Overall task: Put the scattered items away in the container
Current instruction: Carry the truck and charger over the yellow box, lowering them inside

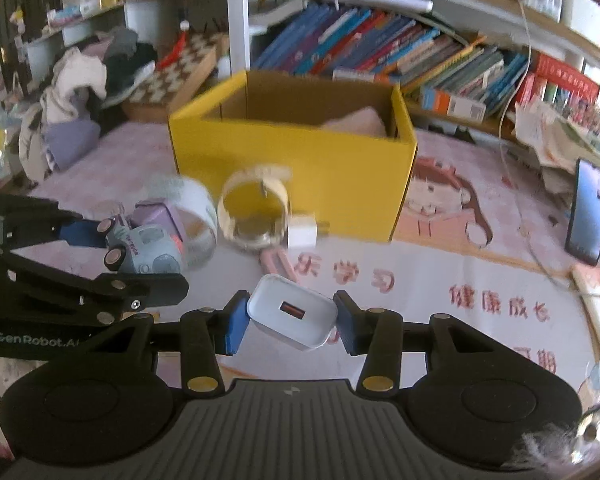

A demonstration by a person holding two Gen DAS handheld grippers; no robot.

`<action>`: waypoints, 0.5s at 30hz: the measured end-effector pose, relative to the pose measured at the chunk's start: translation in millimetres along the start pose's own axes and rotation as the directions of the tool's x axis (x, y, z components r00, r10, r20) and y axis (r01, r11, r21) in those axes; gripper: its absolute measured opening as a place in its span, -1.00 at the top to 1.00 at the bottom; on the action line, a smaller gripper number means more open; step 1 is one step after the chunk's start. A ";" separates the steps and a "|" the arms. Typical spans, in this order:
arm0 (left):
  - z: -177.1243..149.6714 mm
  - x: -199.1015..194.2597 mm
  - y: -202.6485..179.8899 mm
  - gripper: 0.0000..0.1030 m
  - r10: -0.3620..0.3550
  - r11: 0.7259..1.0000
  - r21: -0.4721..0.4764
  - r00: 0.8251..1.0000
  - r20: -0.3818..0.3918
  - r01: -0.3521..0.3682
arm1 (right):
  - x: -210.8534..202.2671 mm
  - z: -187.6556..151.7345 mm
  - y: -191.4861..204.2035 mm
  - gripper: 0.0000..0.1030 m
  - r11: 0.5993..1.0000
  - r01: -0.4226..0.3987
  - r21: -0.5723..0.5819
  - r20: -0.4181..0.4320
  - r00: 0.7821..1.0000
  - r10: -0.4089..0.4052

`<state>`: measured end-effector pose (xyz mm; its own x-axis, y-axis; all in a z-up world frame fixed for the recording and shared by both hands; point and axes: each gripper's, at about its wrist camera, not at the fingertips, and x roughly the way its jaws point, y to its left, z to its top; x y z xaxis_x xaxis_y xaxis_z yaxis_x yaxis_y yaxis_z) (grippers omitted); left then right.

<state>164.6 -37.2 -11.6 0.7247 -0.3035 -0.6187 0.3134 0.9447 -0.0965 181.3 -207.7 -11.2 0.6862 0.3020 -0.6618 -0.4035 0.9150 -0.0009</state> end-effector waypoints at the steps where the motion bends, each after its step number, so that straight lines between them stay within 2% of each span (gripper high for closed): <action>1: 2.4 -3.0 1.3 -0.21 0.000 1.000 -0.005 1.000 0.013 0.000 | -2.7 3.5 0.2 0.16 1.000 0.000 0.002 0.013 1.000 0.000; 6: 18.6 -15.1 9.9 -0.22 0.006 1.000 -0.020 0.997 0.077 -0.005 | -12.1 22.0 -2.6 0.16 1.000 0.002 0.007 0.071 0.998 -0.002; 15: 68.7 -20.2 20.4 -0.22 0.029 0.999 0.027 0.981 0.193 -0.035 | -17.3 72.8 -16.1 0.16 1.000 -0.006 -0.013 0.198 0.980 0.009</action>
<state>198.6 -20.2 52.4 0.8380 -0.2944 -0.4594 0.3044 0.9510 -0.0541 220.0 -208.2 54.9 0.7890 0.3570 -0.5000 -0.4156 0.9095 -0.0065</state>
